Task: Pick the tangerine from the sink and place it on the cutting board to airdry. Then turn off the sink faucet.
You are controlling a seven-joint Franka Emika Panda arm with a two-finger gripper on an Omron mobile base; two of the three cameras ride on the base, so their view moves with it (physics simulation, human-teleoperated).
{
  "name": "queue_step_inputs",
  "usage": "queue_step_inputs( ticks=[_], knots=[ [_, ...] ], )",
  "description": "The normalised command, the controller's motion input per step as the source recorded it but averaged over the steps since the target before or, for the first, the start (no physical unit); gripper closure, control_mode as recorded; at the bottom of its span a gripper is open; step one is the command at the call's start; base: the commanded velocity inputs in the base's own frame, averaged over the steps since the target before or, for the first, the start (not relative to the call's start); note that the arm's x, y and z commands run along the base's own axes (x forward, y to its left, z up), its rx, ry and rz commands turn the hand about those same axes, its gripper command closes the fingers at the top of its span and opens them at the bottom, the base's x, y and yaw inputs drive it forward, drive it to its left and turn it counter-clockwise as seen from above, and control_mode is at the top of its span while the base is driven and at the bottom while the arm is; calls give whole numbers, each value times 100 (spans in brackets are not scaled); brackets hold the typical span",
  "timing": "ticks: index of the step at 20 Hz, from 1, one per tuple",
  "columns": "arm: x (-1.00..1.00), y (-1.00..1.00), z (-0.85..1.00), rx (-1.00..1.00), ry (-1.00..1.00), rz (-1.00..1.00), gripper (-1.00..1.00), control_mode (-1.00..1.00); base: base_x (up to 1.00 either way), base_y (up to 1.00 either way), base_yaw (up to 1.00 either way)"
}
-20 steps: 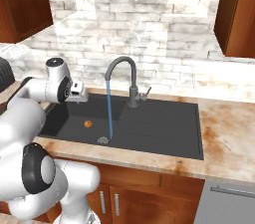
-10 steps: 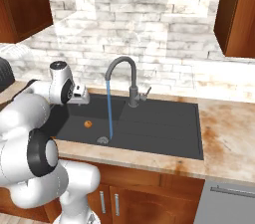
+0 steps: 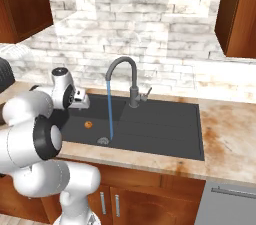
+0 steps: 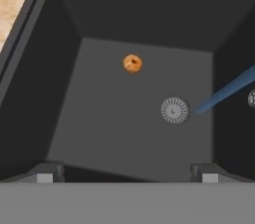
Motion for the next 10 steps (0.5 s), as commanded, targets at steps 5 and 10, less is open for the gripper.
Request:
queue_step_inputs(
  ticks=[5, 10],
  knots=[
    [18, 8, -26, 0, 0, 0, -100, -100, 0, 0, 0],
    [18, 1, -19, 0, 0, 0, -100, -100, 0, 0, 0]
  ],
)
